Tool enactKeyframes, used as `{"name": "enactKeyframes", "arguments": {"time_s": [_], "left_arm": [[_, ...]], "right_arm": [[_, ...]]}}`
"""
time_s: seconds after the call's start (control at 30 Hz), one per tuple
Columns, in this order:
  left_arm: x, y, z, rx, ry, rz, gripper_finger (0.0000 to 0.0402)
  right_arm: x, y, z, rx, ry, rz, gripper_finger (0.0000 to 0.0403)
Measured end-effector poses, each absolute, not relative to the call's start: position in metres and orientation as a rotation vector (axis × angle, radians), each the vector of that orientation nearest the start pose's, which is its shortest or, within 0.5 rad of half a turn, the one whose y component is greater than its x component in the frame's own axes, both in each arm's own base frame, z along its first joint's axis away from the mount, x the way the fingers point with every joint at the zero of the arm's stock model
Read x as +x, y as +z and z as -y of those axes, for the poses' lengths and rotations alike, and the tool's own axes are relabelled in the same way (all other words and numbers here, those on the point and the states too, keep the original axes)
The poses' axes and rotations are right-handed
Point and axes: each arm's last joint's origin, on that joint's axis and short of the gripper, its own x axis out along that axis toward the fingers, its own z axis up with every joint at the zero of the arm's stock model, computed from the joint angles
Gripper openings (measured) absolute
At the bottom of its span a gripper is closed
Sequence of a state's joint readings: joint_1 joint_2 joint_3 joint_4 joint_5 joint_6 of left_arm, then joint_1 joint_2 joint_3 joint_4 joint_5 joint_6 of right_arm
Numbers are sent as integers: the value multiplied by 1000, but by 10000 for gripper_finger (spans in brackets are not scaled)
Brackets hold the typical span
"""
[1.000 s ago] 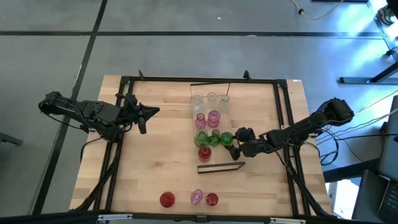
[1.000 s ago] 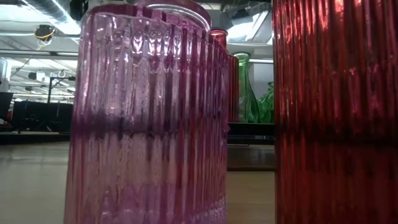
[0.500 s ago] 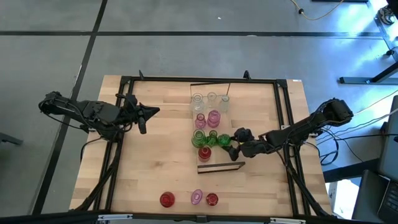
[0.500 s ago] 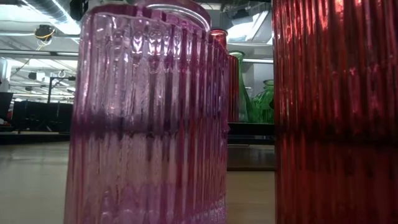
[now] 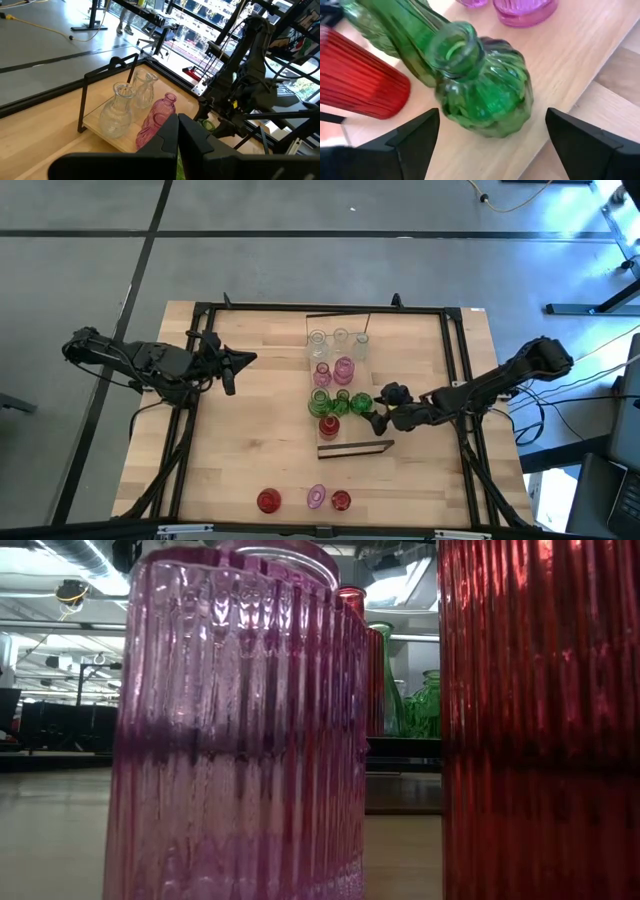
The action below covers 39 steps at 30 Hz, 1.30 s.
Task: Sort vases onto shelf
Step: Put the green vase on the shelf aligned with the other green vases, then adjust the green vases on the shelf
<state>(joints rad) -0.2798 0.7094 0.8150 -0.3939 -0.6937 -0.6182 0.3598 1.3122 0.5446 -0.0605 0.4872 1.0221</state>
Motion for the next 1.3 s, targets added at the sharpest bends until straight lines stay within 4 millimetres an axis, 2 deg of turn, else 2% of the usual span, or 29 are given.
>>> {"name": "enactKeyframes", "arguments": {"time_s": [0.33,0.57,0.63,0.73,0.83,1.03,1.3], "left_arm": [[143,335,22,-470,473,-122,0],[145,332,23,-500,478,-140,0],[148,325,24,-536,476,-199,0],[156,310,25,-570,482,-340,0],[166,297,29,-558,493,-443,0],[186,282,35,-541,526,-508,0],[219,243,42,-631,495,-754,0]], "right_arm": [[212,176,-69,652,-472,-596,347],[173,190,-77,706,-567,-595,347],[163,188,-79,723,-596,-624,347],[159,185,-81,731,-588,-700,346],[160,179,-83,741,-601,-749,346],[158,167,-82,739,-702,-818,346],[159,158,-84,736,-747,-869,346]]}}
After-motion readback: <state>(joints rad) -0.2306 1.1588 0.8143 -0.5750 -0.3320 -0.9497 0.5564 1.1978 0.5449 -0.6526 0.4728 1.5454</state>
